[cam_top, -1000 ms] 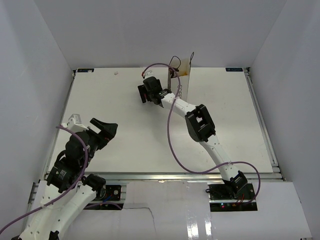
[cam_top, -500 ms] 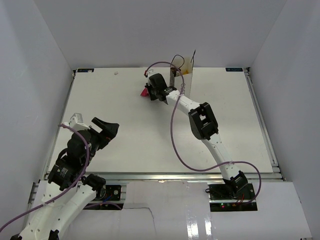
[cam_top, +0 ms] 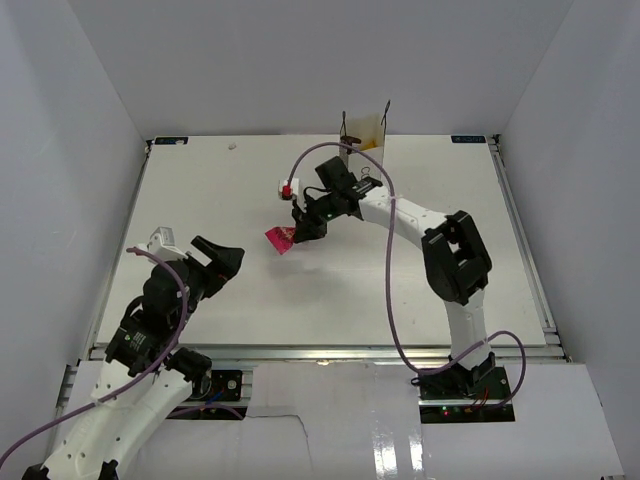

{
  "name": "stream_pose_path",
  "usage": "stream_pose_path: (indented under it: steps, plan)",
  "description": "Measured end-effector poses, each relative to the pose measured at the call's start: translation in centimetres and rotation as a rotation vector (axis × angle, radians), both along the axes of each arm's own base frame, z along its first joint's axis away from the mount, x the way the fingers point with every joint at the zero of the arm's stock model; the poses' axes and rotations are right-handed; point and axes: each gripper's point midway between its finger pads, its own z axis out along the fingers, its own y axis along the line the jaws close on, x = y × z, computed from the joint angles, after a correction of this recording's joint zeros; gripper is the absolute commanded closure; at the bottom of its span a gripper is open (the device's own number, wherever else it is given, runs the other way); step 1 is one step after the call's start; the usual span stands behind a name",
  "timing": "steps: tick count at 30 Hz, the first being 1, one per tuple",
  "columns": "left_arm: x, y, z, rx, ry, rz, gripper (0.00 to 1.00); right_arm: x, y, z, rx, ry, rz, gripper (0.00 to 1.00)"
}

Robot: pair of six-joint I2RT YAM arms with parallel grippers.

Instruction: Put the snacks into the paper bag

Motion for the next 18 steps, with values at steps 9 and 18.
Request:
stream_pose_path:
  steps: [9,18]
  plan:
    - [1.0,-1.2,0.1,0.0,-0.033,-0.046,0.02,-2.5,-3.5,15.1,0.224,-0.255,0.187,0.92]
    - [0.8,-1.4,0.2,-0.012,-0.063,-0.065,0.02,12.9,-14.1,23.3,0.203,-0.463,-0.495,0.92]
